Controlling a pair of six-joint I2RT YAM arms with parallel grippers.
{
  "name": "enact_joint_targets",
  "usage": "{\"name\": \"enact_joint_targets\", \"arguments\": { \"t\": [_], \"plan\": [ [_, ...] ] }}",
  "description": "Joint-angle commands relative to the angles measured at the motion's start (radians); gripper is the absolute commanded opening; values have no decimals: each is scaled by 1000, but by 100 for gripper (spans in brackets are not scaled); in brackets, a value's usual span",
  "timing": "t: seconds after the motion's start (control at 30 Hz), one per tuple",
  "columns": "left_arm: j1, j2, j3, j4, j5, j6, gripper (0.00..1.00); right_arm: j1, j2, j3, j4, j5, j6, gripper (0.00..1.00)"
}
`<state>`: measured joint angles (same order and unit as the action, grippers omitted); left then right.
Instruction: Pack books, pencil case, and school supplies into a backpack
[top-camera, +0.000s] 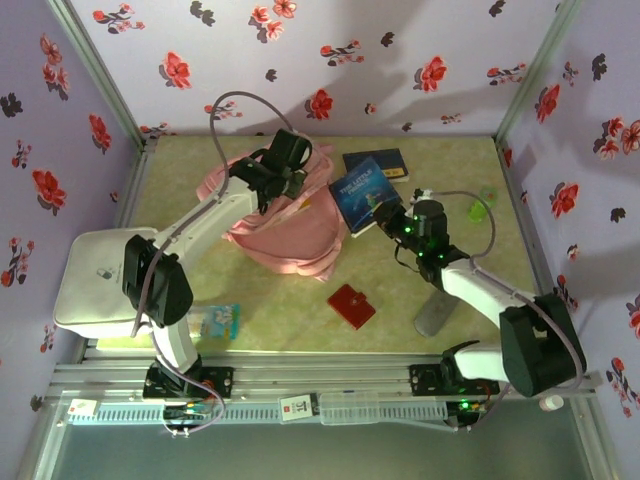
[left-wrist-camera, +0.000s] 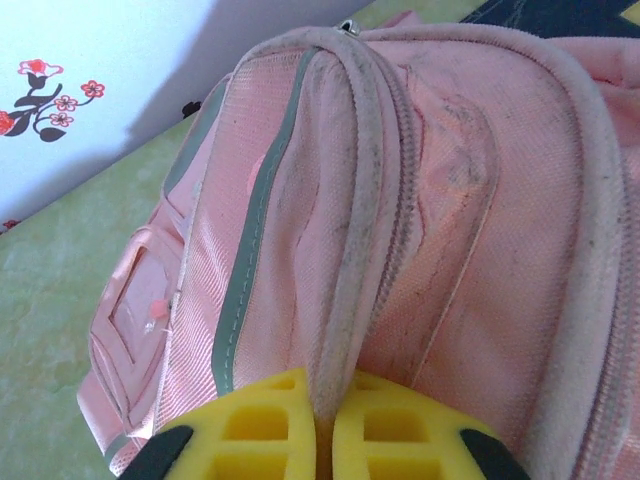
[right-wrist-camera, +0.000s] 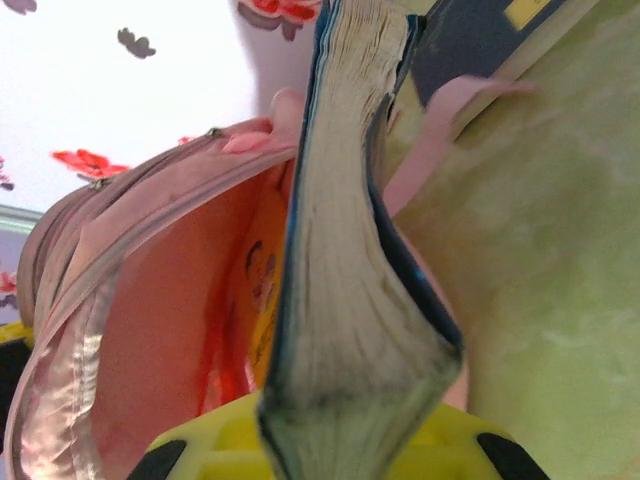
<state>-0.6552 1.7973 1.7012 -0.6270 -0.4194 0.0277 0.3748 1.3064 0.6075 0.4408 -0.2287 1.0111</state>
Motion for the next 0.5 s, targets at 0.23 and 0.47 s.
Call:
{"name": "enact_joint_targets", "arguments": {
  "t": [0.23, 0.47],
  "plan": [
    [-6, -49, 56, 173, -20, -54, 0, 124, 195, 58, 312, -138, 118, 10],
    [-6, -56, 54, 154, -14, -54, 0, 176, 308, 133, 301, -105, 145, 10]
  ]
}}
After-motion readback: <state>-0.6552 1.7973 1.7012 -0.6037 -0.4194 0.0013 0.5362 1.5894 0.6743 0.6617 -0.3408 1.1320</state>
